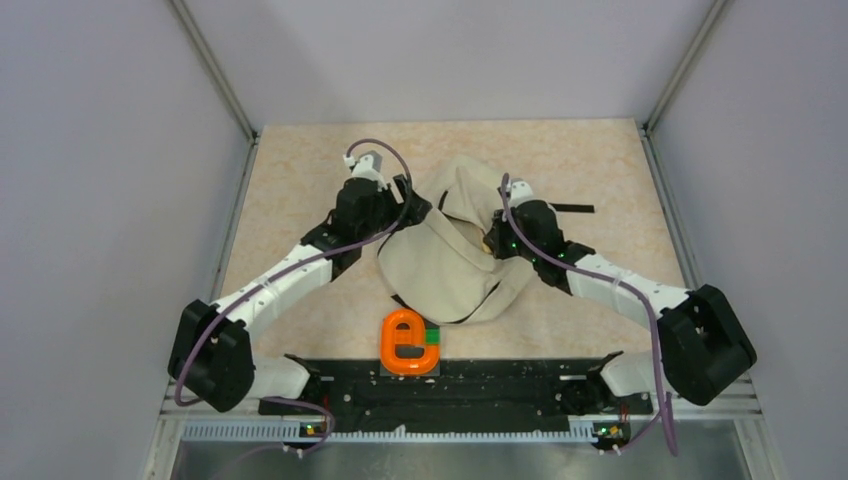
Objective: Pack the student bag
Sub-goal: Place the stationery in the student bag, then zip the student bag at the center of the board.
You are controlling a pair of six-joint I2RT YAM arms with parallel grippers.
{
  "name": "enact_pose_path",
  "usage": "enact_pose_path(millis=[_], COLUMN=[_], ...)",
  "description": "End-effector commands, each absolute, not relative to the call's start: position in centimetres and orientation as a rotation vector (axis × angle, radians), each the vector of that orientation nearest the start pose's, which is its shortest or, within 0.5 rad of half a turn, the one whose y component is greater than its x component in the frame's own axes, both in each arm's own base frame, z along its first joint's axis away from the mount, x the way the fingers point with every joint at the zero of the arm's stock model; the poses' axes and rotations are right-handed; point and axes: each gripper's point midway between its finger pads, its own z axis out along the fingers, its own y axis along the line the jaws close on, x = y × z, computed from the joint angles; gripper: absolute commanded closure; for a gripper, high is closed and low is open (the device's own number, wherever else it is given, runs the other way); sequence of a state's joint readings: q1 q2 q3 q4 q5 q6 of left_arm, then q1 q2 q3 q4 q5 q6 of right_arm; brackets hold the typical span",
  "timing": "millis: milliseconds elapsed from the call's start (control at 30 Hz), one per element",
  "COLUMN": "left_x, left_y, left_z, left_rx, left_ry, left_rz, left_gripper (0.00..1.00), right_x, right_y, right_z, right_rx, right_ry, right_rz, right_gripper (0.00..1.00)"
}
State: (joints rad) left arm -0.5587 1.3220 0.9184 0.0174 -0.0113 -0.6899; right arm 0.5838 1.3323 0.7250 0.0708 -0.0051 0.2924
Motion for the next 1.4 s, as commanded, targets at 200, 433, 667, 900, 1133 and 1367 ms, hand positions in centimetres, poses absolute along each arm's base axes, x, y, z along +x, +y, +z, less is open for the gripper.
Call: enact_pose_path(millis=[200,433,667,900,1133,1367], left_x=[35.3,35.3,35.7,35.3,34.8,35.0], left_y=[-22.6,-22.3,-22.5,-22.4,-22.0,-22.0], left_z=[20.0,18.8,18.1,17.3,16.6,16.0], left_rx=[-0.205,-0.22,-0.232,-0.229,-0.242,-0.249], left_ry=[2.052,2.071,2.083,2.116,2.128,2.138], left_rz=[-0.872,-0.877,-0.918,-0.94,-0.937,-0.934], left_gripper=[0.22,0.21,0.21,0.22,0.22,0.22], right_x=[28.6,28.2,29.6,33.3,34.6,32.9], right_y=[23.0,23.4,24.1,25.0,25.4,26.4], right_z=[11.6,17.0,19.0,19.9,15.4,12.9], right_rx=[-0.429,-0.444,-0.414,-0.374,-0.41,-0.475], right_ry=[2.257,2.15,2.083,2.033,2.125,2.186], right_rz=[0.527,0.596,0.61,0.54,0.464,0.528], right_gripper=[0.74,0.55,0.49,0.64,0.92,1.0])
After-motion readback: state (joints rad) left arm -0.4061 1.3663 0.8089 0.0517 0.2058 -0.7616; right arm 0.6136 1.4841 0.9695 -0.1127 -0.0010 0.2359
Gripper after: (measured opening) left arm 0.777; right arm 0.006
